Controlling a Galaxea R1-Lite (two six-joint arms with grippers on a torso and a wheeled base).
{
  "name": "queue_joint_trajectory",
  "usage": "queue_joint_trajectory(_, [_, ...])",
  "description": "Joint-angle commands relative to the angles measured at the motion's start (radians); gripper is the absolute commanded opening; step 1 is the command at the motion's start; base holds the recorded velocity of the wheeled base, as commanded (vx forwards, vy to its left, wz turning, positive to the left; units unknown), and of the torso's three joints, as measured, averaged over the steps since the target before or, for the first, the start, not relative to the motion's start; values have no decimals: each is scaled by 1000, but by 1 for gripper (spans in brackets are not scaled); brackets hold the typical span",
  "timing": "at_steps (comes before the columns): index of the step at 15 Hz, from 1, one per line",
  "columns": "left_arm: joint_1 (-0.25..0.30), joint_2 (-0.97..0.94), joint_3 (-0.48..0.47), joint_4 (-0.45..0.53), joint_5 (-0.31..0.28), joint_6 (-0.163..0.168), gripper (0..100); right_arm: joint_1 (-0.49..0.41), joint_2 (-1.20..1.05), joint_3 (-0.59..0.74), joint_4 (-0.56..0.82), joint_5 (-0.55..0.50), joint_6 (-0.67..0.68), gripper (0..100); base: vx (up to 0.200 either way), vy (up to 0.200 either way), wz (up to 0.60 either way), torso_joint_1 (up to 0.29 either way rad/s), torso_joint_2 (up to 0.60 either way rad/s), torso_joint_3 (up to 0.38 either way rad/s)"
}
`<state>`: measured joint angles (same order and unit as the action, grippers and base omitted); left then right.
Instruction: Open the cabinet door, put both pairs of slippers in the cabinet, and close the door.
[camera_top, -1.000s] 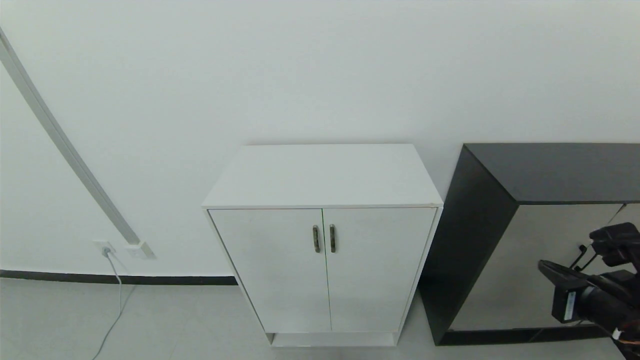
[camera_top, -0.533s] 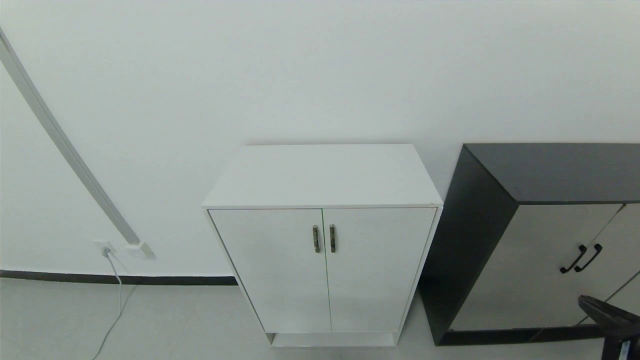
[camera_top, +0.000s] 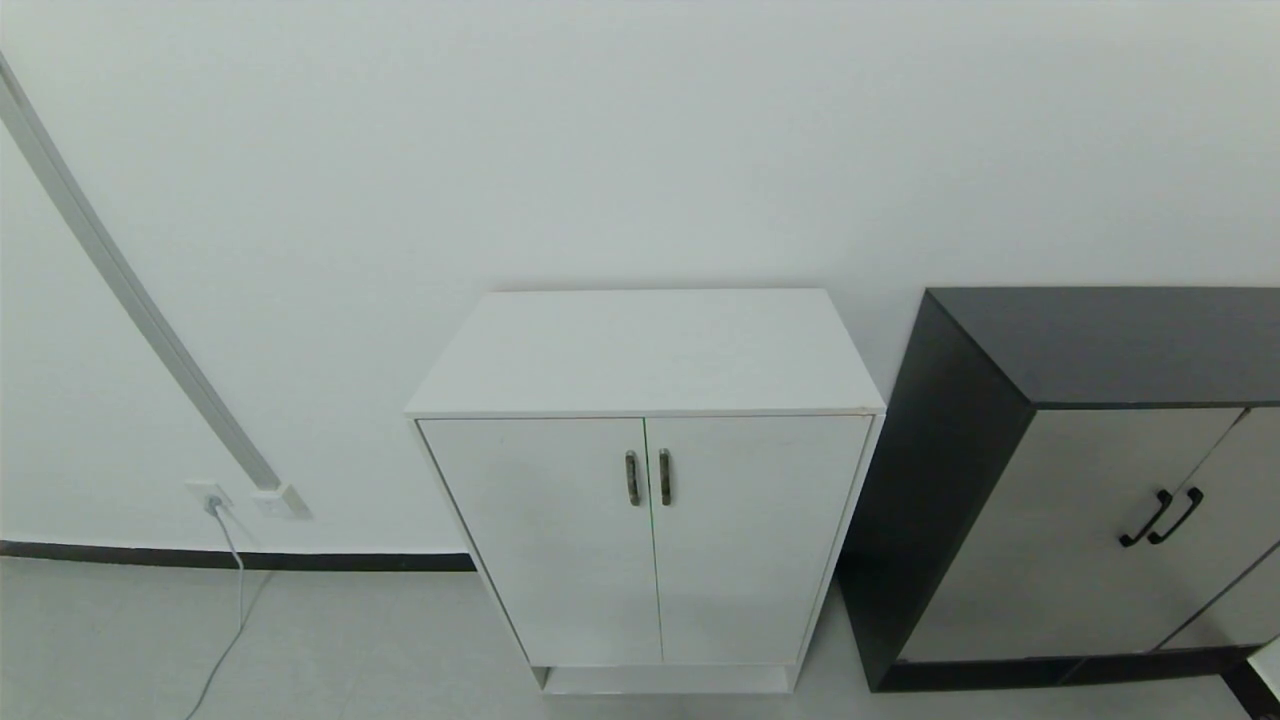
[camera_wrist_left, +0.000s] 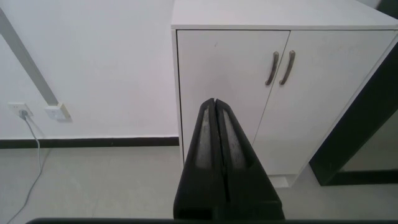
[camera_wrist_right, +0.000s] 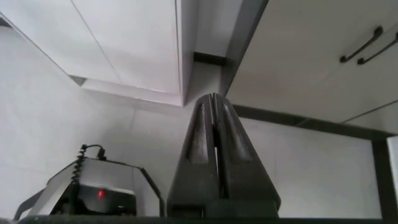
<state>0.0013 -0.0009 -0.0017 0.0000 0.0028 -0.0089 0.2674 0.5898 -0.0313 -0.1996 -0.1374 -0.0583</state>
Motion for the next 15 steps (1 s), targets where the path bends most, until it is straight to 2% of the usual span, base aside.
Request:
queue_joint_trajectory(1, [0, 1, 0, 0, 0, 0, 0, 3, -110, 1, 45, 24, 2, 0, 0, 0, 0, 0, 0, 0])
queue_joint_trajectory(5, [0, 2, 0, 0, 0, 0, 0, 3, -177, 2, 132, 101, 2, 0, 0, 0, 0, 0, 0, 0])
queue_joint_trajectory(13, [0, 1, 0, 0, -1, 0, 0, 13, -202, 31, 149, 144, 18, 0, 0, 0, 0, 0, 0, 0])
queue_joint_trajectory(15, [0, 1, 0, 0, 0, 1, 0, 22, -228, 27, 215, 179, 31, 0, 0, 0, 0, 0, 0, 0])
